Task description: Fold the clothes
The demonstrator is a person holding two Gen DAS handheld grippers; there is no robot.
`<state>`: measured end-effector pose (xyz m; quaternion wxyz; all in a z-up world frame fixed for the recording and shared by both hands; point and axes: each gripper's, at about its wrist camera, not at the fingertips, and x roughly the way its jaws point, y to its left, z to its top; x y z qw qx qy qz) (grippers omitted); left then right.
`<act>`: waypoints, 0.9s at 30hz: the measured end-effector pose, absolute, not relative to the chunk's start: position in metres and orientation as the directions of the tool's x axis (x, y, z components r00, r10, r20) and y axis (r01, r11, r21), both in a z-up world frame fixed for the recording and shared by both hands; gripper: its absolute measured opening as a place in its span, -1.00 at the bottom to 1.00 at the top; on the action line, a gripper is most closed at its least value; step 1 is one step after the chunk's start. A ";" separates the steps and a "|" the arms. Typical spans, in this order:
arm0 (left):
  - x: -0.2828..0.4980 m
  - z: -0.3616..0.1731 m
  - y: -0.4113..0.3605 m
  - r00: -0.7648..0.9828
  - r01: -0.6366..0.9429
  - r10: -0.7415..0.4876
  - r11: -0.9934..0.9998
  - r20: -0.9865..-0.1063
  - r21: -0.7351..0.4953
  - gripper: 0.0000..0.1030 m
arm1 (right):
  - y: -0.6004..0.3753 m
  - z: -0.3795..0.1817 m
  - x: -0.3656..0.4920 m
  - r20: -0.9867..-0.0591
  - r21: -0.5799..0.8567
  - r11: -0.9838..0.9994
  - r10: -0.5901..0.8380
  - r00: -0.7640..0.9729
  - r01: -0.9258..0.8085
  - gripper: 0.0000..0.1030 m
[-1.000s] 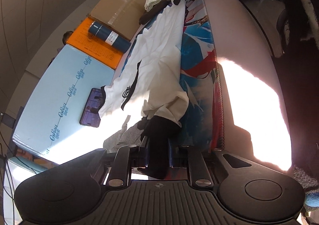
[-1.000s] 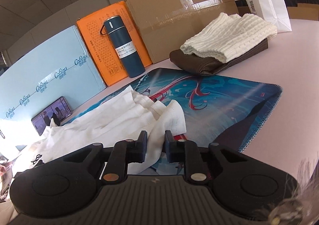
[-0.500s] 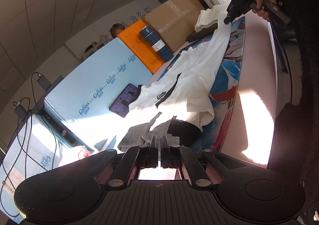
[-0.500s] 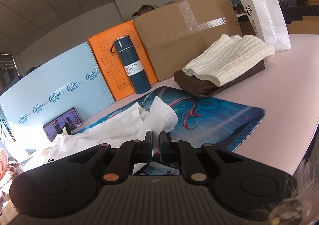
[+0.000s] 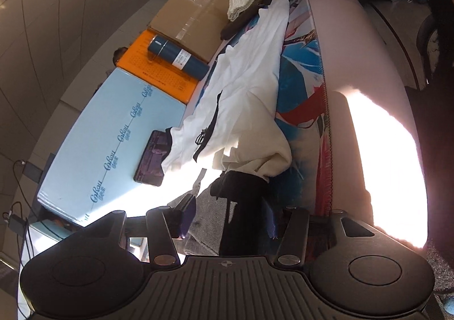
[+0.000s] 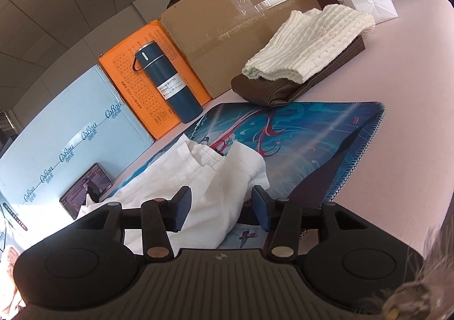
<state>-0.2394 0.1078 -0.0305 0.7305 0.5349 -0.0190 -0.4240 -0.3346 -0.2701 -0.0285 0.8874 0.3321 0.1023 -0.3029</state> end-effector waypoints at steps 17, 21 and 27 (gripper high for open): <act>-0.270 0.002 0.145 0.655 0.632 -0.676 0.245 -0.337 0.735 -0.93 | -0.268 -0.009 -0.365 -0.315 0.485 0.647 -0.499 0.807 0.589 -0.84; -0.269 -0.019 0.155 0.639 0.726 -0.621 0.293 -0.454 0.622 -0.89 | -0.276 -0.028 -0.363 -0.403 0.420 0.627 -0.520 0.753 0.657 -0.83; -0.260 -0.009 0.190 0.764 0.643 -0.538 0.579 -0.357 0.502 -0.41 | -0.256 -0.007 -0.359 -0.271 0.248 0.590 -0.719 0.640 0.768 0.33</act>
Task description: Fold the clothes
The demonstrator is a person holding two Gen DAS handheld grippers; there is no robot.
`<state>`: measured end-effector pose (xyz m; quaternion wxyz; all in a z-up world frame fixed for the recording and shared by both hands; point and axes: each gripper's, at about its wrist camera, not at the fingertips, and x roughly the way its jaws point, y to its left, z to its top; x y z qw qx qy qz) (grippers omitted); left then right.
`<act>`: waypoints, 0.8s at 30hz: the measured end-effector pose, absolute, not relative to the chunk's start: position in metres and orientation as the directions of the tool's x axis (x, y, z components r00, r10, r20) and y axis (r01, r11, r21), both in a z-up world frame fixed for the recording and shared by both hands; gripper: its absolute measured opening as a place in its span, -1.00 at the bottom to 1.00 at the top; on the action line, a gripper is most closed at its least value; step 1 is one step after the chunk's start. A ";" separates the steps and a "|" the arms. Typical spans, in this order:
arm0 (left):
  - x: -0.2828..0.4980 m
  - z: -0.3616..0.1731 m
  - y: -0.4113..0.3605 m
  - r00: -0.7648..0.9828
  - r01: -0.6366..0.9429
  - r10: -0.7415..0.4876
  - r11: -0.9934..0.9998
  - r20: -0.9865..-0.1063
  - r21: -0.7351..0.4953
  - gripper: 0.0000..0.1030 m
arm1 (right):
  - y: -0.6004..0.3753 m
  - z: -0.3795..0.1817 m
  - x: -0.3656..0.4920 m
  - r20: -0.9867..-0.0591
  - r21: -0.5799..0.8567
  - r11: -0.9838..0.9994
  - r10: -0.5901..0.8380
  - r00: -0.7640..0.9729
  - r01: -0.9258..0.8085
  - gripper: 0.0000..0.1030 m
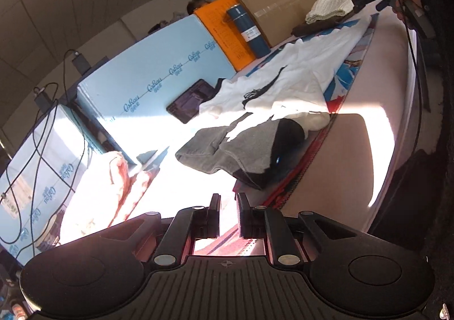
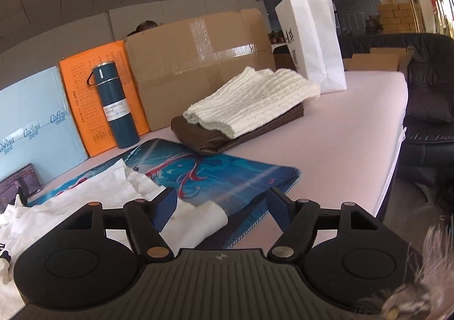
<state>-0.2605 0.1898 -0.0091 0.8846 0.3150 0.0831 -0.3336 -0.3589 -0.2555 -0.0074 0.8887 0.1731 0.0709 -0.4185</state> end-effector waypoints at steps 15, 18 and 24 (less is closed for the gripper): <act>-0.231 -0.030 0.147 0.839 0.539 -0.441 0.757 -0.319 0.370 0.79 | -0.121 0.026 -0.167 -0.433 0.091 0.940 0.335 0.837 -0.330 0.58; -0.230 -0.030 0.151 0.835 0.543 -0.448 0.768 -0.321 0.339 0.79 | -0.102 0.010 -0.138 -0.553 0.084 0.916 0.370 0.746 -0.392 0.57; -0.224 -0.028 0.154 0.816 0.566 -0.470 0.771 -0.338 0.294 0.79 | -0.110 0.004 -0.146 -0.532 0.068 0.917 0.367 0.763 -0.393 -0.82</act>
